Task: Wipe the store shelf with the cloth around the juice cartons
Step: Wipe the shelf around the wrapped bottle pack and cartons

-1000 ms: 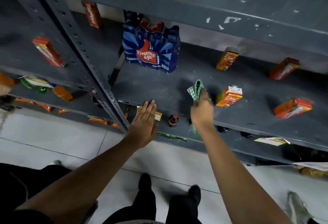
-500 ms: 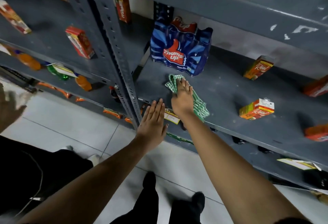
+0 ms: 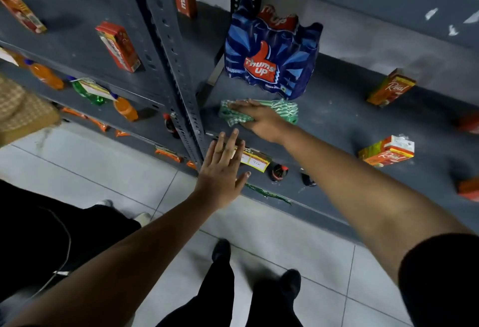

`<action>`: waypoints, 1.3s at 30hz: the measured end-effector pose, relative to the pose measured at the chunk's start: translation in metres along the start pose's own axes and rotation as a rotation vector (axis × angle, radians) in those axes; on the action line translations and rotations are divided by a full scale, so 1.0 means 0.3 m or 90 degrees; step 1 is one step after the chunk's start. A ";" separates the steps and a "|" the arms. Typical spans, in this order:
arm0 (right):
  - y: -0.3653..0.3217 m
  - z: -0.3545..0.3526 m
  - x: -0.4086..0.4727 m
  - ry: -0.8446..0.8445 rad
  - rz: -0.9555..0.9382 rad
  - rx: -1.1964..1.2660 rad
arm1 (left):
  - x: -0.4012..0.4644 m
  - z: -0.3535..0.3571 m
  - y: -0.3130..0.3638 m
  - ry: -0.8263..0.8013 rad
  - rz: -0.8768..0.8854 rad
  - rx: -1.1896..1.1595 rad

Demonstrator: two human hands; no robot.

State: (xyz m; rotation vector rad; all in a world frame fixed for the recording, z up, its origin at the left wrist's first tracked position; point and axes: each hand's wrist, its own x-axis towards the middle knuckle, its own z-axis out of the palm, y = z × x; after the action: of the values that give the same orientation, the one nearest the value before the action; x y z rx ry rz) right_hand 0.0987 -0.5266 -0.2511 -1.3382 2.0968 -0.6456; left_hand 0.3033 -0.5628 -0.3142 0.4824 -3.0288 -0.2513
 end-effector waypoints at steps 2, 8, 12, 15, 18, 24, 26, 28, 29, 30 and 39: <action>0.064 0.018 -0.091 0.006 -0.008 -0.001 | -0.030 0.010 0.017 0.000 0.021 0.009; 0.105 0.074 -0.211 -0.028 -0.022 0.018 | -0.008 -0.013 -0.035 -0.019 -0.043 -0.043; 0.118 0.098 -0.310 -0.023 0.011 0.078 | 0.021 -0.017 -0.048 -0.040 -0.010 -0.049; 0.131 0.096 -0.393 -0.046 0.072 0.097 | 0.040 -0.006 -0.036 -0.061 0.015 -0.036; 0.113 0.053 -0.459 -0.064 0.141 0.097 | 0.044 0.009 -0.028 -0.073 0.014 -0.037; 0.060 -0.005 -0.425 0.178 0.154 -0.063 | 0.050 0.004 -0.010 -0.064 0.009 -0.058; 0.057 0.040 -0.393 0.112 0.161 -0.024 | 0.052 0.000 -0.009 -0.067 0.008 -0.067; 0.020 0.049 -0.345 0.093 0.157 0.110 | 0.052 0.002 -0.013 -0.068 0.007 -0.068; 0.000 0.041 -0.306 0.110 0.147 0.131 | 0.053 0.004 -0.015 -0.066 0.007 -0.067; -0.026 0.030 -0.259 0.145 0.132 0.108 | 0.055 0.005 -0.016 -0.065 0.007 -0.066; -0.108 0.075 0.158 0.056 -0.130 -0.257 | 0.055 0.015 -0.019 -0.046 0.002 -0.090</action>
State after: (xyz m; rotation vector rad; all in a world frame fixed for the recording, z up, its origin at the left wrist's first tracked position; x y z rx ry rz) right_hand 0.1188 -0.5849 -0.2556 -1.7907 2.2617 -0.3761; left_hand 0.2889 -0.5725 -0.3190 0.4660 -3.0526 -0.4893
